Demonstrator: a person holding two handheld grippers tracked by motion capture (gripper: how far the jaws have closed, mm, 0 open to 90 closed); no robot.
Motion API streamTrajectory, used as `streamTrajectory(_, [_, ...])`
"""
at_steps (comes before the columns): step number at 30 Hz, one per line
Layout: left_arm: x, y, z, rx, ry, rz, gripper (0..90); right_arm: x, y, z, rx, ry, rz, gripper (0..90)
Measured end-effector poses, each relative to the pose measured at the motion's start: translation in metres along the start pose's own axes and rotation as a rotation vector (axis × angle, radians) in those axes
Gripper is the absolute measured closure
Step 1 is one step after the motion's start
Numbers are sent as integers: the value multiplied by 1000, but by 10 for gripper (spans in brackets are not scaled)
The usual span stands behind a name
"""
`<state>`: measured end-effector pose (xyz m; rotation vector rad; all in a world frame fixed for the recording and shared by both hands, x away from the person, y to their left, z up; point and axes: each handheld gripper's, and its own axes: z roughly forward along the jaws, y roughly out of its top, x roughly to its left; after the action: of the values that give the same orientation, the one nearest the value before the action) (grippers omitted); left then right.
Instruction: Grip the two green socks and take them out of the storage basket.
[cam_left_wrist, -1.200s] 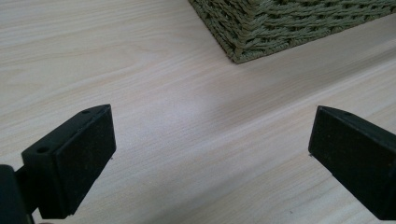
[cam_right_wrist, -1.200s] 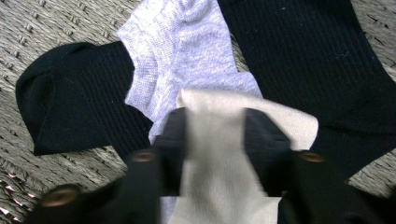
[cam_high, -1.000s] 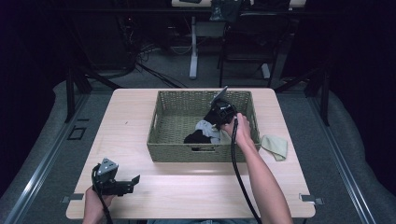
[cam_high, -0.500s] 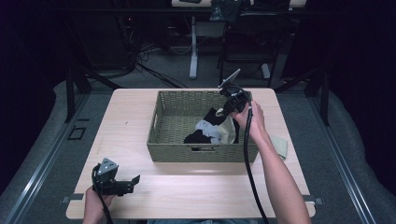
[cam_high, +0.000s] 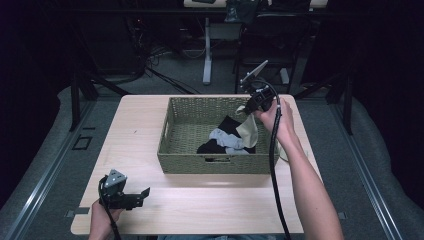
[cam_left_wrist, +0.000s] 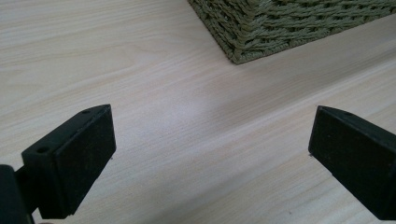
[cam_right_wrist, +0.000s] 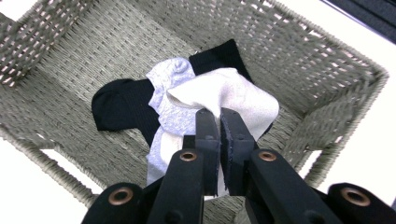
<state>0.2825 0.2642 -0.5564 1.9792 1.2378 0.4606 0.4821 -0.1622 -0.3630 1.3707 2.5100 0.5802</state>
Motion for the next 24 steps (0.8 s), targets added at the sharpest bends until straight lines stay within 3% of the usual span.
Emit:
streamTrajectory(15, [0, 0, 0, -1, -3, 0, 7, 2, 4, -45, -58, -13, -12, 871])
streamTrajectory(24, [0, 0, 0, -1, -4, -1, 7, -5, -3, -70, -88, -37, -12, 871])
